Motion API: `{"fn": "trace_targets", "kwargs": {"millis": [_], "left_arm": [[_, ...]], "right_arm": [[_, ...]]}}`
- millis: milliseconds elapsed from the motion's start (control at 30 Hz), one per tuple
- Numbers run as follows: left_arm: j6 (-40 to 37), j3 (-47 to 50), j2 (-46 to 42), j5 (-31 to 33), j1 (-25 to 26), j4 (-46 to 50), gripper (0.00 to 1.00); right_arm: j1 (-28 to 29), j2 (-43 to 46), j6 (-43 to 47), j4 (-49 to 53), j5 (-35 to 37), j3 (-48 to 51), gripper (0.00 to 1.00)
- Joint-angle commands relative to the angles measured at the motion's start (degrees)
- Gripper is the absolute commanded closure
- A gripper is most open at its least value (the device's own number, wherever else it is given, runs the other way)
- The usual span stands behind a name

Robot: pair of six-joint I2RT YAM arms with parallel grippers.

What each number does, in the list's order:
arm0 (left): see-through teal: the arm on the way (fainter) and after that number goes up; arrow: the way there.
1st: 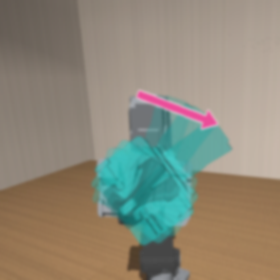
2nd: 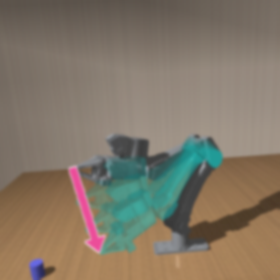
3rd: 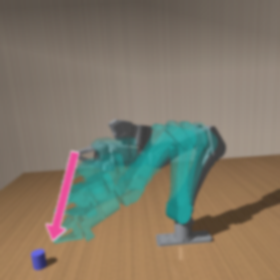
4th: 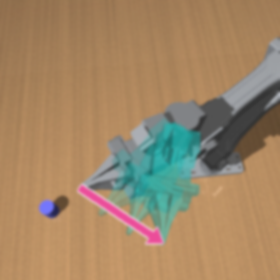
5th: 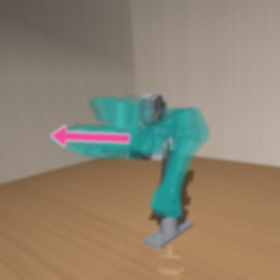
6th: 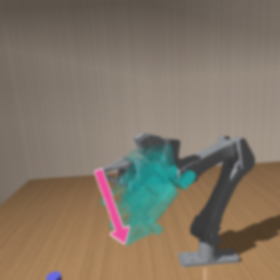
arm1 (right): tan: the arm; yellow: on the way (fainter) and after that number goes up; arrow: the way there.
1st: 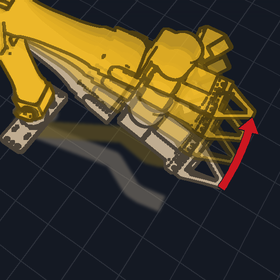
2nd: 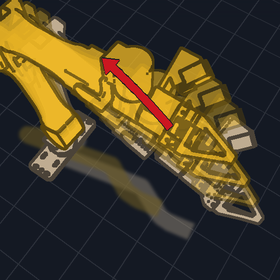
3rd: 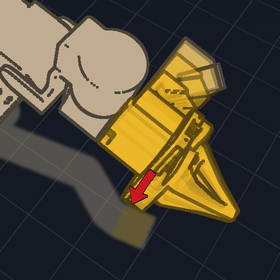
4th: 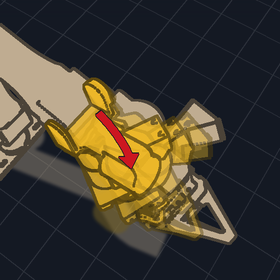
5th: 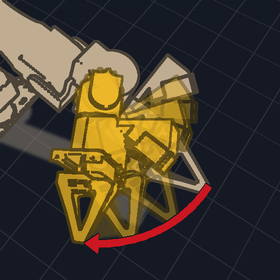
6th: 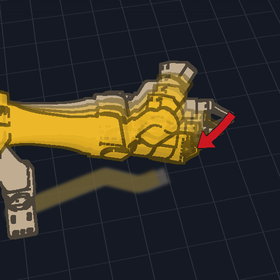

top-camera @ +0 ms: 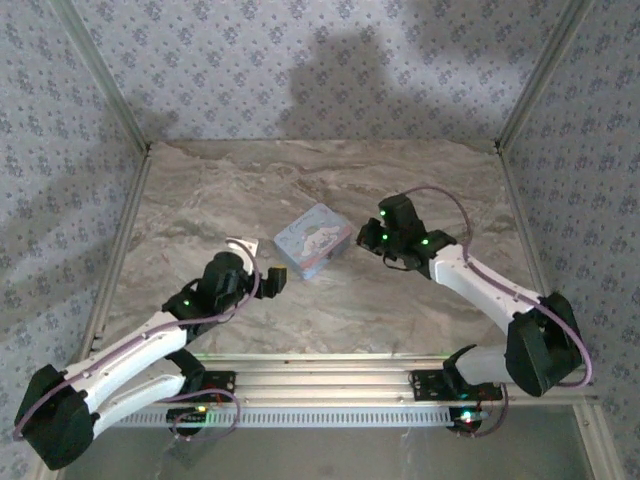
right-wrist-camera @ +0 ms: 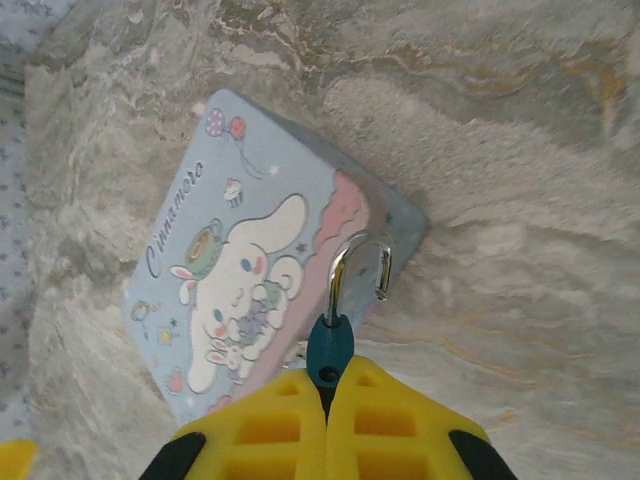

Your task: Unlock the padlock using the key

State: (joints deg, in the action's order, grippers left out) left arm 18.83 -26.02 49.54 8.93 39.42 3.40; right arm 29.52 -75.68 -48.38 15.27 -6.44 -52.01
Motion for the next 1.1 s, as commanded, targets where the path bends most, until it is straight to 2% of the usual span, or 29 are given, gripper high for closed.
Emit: {"fn": "trace_targets", "kwargs": {"millis": [0, 100, 200, 300, 433, 533, 700, 1067], "left_arm": [[0.94, -4.11, 1.19, -1.88, -1.52, 5.69, 0.02], [1.37, -6.47, 2.93, -4.53, -2.42, 6.91, 0.02], [3.37, -8.99, 5.57, -6.86, -3.41, 7.32, 0.02], [4.01, -13.32, 10.58, -10.68, -4.96, 9.38, 0.02], [1.41, -22.85, 18.86, -11.38, -5.34, 17.19, 0.02], [0.17, -27.7, 22.6, -11.98, -5.24, 19.49, 0.02], [-0.22, -30.0, 24.59, -12.01, -5.4, 18.21, 0.02], [-1.34, -32.84, 28.28, -11.57, -5.51, 19.33, 0.02]], "right_arm": [[-6.64, 0.79, 11.63, 9.25, -10.91, -1.56, 1.0], [-13.65, -1.24, 21.4, 17.43, -15.81, -4.63, 1.0], [-18.4, -4.82, 28.69, 22.12, -16.02, -7.24, 1.0], [-21.87, -9.54, 31.41, 19.52, -14.21, -9.15, 1.0], [-25.21, -18.44, 33.35, 14.86, -14.79, -16.85, 1.0], [-25.74, -26.47, 35.49, 17.17, -13.52, -27.28, 1.0], [-25.76, -38.61, 37.77, 21.73, -12.15, -40.85, 1.0], [-23.59, -54.46, 40.99, 29.26, -7.98, -58.1, 1.0]]}}
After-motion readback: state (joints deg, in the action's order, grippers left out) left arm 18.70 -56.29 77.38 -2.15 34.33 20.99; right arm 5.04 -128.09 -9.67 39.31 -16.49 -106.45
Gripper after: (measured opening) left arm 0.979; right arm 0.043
